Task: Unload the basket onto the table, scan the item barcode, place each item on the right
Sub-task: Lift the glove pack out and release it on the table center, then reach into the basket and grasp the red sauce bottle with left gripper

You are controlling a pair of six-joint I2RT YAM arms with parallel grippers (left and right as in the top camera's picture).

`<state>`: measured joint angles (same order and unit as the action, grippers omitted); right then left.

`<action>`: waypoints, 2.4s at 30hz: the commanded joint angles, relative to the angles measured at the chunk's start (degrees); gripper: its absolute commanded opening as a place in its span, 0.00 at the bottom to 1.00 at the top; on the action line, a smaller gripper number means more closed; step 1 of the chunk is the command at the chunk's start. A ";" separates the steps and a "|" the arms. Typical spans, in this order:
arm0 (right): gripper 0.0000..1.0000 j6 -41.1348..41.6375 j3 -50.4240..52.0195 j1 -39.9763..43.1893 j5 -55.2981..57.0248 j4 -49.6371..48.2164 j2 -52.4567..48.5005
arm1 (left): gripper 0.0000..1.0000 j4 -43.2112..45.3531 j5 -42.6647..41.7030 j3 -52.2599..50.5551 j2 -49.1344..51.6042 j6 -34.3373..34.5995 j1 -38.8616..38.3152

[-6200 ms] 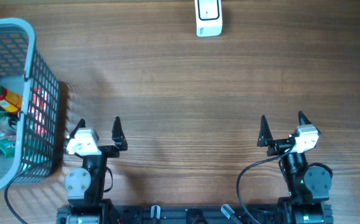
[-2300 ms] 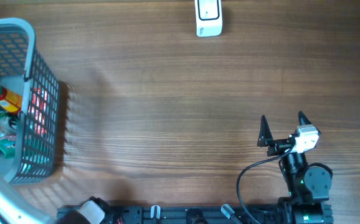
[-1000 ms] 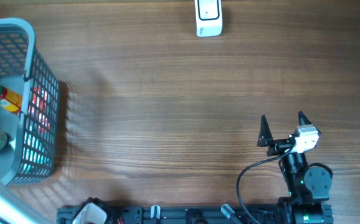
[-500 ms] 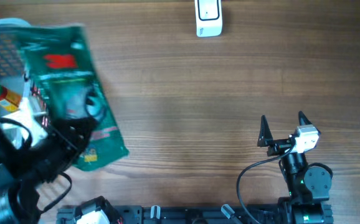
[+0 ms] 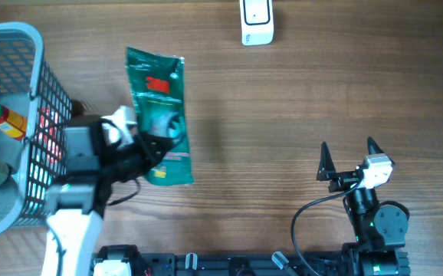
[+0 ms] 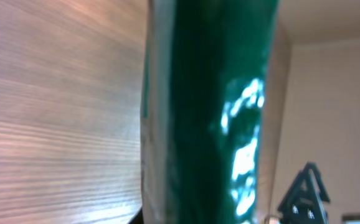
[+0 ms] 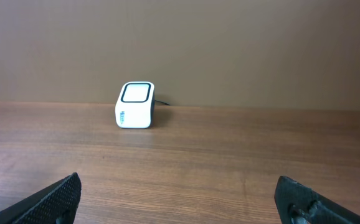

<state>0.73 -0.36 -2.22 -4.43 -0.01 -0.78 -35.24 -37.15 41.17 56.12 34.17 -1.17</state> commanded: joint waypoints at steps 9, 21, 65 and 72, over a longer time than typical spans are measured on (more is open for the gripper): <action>1.00 -0.55 0.07 0.04 0.13 -0.11 0.57 | 0.11 22.75 23.63 -5.49 24.13 24.87 -23.61; 1.00 -0.59 0.07 0.04 0.13 -0.11 0.57 | 1.00 21.68 16.79 4.33 19.41 18.93 -27.74; 1.00 -0.57 0.07 0.04 0.13 -0.11 0.57 | 1.00 -8.68 34.99 51.80 47.93 -40.63 42.14; 1.00 -0.57 0.07 0.04 0.13 -0.11 0.57 | 0.91 -11.34 35.01 51.78 52.68 -40.61 42.01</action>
<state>0.73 -0.36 -2.22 -4.43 0.01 -0.73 -45.80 -1.43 92.53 107.77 -5.34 41.15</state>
